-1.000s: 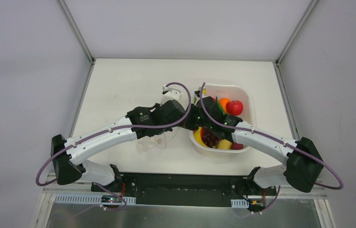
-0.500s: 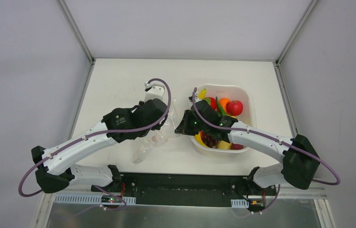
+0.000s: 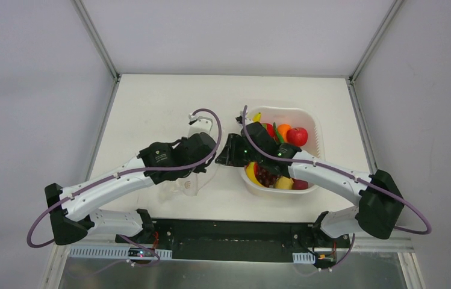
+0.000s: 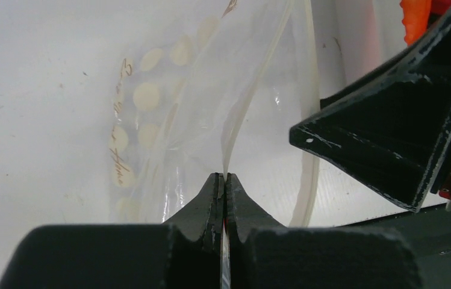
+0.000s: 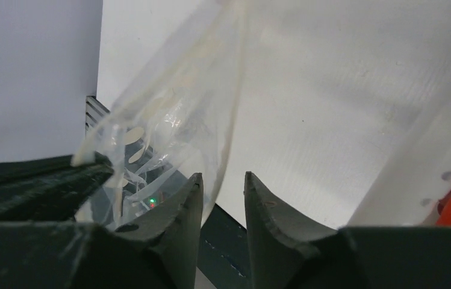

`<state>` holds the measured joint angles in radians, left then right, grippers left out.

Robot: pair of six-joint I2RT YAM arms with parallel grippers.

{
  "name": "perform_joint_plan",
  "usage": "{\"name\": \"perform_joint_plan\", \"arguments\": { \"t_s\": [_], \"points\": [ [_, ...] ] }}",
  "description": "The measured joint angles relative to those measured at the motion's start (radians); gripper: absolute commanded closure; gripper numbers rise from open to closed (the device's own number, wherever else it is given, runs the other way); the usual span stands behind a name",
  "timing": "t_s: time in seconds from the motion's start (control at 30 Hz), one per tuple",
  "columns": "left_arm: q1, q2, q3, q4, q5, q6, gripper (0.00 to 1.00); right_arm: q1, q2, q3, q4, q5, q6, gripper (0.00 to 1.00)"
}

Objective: Place the food in the zip-top bag and seal the zipper
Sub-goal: Open the zipper of the food storage bag.

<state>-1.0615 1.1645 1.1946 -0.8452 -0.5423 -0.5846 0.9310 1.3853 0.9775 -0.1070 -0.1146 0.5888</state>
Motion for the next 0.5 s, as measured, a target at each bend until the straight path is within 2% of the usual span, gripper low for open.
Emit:
{"name": "perform_joint_plan", "arguments": {
  "t_s": [0.1,0.2,0.27,0.5],
  "points": [
    [0.000,-0.007,-0.019,0.025,0.026,-0.002,1.00,-0.001,0.028,0.044,0.006,0.008,-0.004,0.68],
    [0.000,-0.024,-0.035,0.042,0.038,-0.004,1.00,-0.003,0.079,0.076,0.016,0.010,-0.007,0.89],
    [0.000,-0.041,-0.045,0.050,0.037,-0.006,1.00,-0.004,0.117,0.083,0.015,0.009,-0.009,0.97],
    [0.000,-0.118,-0.049,-0.005,-0.084,-0.052,1.00,-0.004,0.142,0.081,-0.015,0.075,-0.029,1.00]
  ]
}}
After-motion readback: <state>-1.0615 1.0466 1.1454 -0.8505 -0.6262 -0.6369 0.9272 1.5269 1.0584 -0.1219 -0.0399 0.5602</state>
